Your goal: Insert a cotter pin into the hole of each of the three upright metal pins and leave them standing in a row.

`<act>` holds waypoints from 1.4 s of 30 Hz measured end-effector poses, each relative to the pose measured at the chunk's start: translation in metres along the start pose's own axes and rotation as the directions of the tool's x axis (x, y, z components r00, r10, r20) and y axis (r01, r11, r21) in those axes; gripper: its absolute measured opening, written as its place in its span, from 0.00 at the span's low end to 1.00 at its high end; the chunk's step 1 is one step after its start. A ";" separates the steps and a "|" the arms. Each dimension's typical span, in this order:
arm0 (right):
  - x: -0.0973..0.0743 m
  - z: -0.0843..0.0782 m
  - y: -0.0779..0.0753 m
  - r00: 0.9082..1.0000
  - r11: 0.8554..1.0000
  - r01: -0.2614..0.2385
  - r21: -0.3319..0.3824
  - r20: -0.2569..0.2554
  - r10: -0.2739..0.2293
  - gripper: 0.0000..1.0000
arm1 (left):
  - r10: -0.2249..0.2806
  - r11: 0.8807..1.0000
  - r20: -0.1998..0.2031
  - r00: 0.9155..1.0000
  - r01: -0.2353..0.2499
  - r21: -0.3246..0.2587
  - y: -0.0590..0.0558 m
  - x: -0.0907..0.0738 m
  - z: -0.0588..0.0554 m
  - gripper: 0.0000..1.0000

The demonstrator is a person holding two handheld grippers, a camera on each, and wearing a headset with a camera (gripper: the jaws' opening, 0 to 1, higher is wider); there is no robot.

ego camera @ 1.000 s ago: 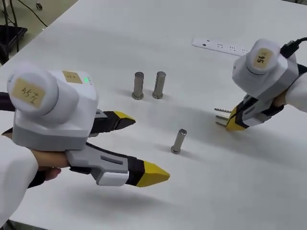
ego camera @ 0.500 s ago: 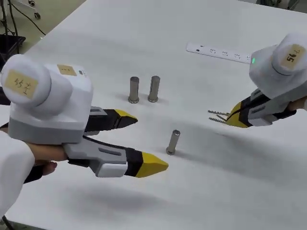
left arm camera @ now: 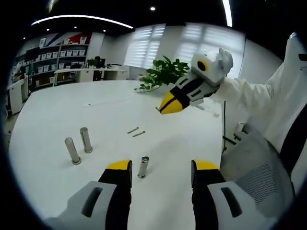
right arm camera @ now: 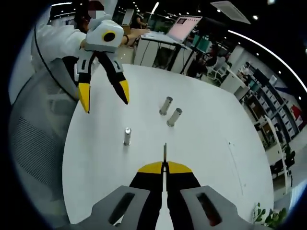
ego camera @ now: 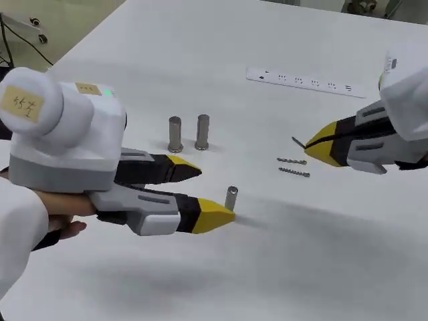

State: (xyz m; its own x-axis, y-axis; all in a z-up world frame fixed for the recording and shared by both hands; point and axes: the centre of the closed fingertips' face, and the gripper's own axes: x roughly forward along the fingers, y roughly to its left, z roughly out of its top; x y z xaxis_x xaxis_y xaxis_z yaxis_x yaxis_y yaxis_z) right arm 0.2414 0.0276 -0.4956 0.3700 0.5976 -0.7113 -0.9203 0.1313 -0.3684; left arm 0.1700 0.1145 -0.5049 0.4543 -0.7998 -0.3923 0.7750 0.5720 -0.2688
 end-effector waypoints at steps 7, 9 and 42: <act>-0.008 0.004 0.008 0.995 0.991 0.097 -0.088 0.000 -0.097 0.00 | -0.080 0.992 0.046 0.996 0.084 -0.089 -0.017 0.006 0.015 0.33; -0.010 0.008 0.012 0.994 0.989 0.111 -0.102 0.010 -0.111 0.00 | -0.083 0.992 0.063 0.995 0.088 -0.091 -0.017 0.008 0.019 0.29; -0.015 0.047 0.061 0.986 0.984 0.136 -0.112 0.116 -0.123 0.00 | -0.187 0.962 0.112 0.976 0.205 -0.181 -0.040 0.034 0.044 0.11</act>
State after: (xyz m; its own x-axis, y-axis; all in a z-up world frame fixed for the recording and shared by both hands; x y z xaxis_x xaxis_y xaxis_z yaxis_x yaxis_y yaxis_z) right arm 0.1733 0.0642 -0.4792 0.4628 0.6644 -0.5868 -0.8416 0.1215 -0.5262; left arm 0.1735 0.0565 -0.4691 0.3479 -0.9078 -0.2345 0.7591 0.4195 -0.4978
